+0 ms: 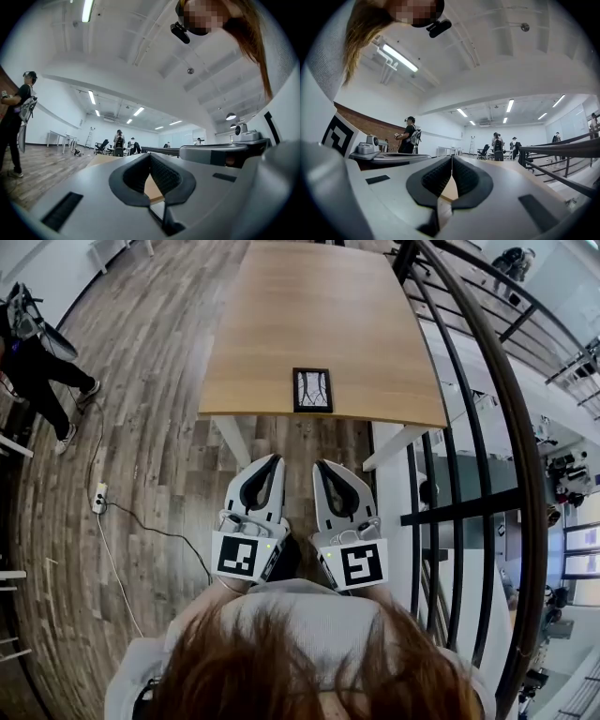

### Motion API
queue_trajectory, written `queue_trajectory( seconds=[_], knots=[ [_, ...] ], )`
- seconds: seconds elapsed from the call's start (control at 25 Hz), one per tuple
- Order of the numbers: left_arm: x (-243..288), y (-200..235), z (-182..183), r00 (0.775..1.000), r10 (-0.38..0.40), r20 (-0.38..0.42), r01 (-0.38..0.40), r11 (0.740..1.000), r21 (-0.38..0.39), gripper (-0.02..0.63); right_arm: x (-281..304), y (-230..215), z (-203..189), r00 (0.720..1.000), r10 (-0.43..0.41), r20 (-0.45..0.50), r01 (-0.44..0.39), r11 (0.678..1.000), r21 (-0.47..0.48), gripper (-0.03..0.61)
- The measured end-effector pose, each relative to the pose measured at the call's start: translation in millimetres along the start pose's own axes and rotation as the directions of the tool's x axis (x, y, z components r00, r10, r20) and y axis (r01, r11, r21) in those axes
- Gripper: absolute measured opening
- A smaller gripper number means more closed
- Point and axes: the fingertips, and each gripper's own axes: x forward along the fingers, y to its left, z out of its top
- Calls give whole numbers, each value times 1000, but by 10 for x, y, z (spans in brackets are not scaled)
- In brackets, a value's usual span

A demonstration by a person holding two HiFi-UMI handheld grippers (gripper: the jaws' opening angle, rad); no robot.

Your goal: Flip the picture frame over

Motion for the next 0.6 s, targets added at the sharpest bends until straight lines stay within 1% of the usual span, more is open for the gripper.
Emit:
queue_trajectory(
  seconds=[0.16,0.28,0.36,0.48,0.6],
  knots=[
    [622,265,86,999,-54,-1,54,998,17,6,606,-314,71,999,-37,19,36,999,10,15],
    [993,423,119,998,-68,5,68,998,7,6,961,-561,93,996,-77,35,77,997,-1,15],
    [1154,520,43,997,-75,-20,75,997,4,6,1115,-716,60,995,-101,21,101,995,-2,15],
    [1375,600,30,996,-91,1,91,996,-1,6,1273,-908,-1,994,-110,-1,110,994,-4,15],
    [1511,656,36,996,-91,12,92,996,-7,6,1391,-1007,-10,994,-111,9,111,994,-3,15]
  ],
)
